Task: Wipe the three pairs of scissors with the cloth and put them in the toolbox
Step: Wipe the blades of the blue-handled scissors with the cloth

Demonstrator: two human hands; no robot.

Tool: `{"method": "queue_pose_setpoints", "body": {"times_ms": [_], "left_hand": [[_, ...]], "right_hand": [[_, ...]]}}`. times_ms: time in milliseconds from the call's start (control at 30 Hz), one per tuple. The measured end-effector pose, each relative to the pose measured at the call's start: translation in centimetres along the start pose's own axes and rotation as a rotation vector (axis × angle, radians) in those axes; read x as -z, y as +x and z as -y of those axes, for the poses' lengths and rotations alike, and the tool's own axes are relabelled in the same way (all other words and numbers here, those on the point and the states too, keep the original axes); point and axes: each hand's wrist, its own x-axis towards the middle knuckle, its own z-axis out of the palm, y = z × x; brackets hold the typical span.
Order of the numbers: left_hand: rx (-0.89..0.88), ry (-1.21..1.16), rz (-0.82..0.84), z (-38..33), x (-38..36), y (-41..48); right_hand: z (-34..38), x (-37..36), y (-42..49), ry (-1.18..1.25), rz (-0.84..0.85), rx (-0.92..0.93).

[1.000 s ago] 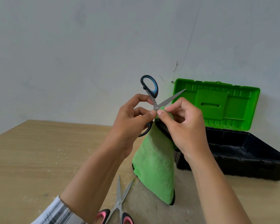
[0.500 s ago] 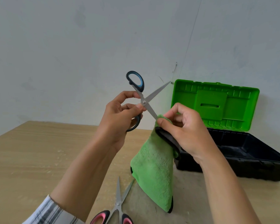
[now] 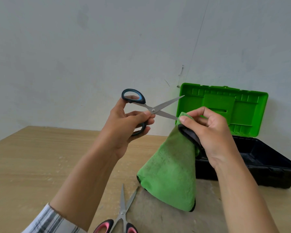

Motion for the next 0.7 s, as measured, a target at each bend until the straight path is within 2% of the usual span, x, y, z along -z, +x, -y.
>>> {"method": "queue_pose_setpoints", "body": {"times_ms": [133, 300, 467, 700], "left_hand": [[0.130, -0.032, 0.036, -0.8, 0.3, 0.0], [0.274, -0.190, 0.040, -1.3, 0.8, 0.3], [0.275, -0.251, 0.054, -1.3, 0.8, 0.4], [0.202, -0.313, 0.058, -1.9, 1.4, 0.3]], "right_hand": [[0.0, 0.2, 0.1, -0.029, 0.034, 0.001], [0.1, 0.7, 0.2, -0.068, 0.068, 0.000], [0.3, 1.6, 0.3, -0.028, 0.035, -0.037], [-0.1, 3.6, 0.7, -0.111, -0.072, -0.058]]}}
